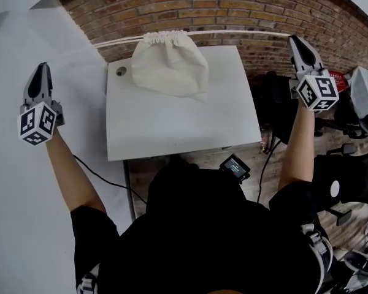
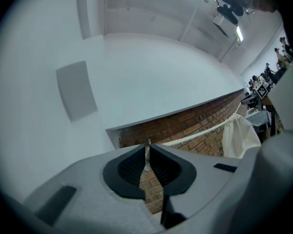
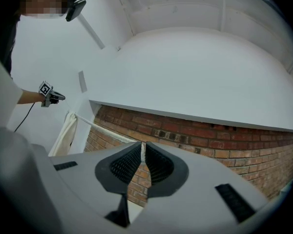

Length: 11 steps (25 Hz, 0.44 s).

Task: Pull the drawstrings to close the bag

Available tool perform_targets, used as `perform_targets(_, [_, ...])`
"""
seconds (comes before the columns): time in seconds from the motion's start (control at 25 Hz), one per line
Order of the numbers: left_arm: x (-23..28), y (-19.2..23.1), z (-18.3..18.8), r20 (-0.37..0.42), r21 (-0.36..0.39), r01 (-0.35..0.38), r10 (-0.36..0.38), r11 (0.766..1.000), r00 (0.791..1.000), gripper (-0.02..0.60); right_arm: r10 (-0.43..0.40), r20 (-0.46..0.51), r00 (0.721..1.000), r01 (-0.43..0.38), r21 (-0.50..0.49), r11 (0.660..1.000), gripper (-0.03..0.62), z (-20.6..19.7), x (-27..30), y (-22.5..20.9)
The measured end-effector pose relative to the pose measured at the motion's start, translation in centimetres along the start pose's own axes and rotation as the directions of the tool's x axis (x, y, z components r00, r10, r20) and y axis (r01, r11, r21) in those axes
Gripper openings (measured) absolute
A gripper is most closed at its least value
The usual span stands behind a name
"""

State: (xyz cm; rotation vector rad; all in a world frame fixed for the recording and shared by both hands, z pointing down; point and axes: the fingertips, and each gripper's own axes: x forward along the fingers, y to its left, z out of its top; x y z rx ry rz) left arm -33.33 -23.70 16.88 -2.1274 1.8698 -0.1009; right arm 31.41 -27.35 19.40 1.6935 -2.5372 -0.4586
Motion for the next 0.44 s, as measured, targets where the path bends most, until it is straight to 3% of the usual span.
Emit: perform_targets(0.44, [-0.27, -0.09, -0.75, -0.009, 0.012, -0.013, 0.013, 1.000, 1.000, 0.038, 0.007, -0.001, 1.000, -0.007, -0.048, 0.999, 0.034, 0.10, 0.65, -0.05])
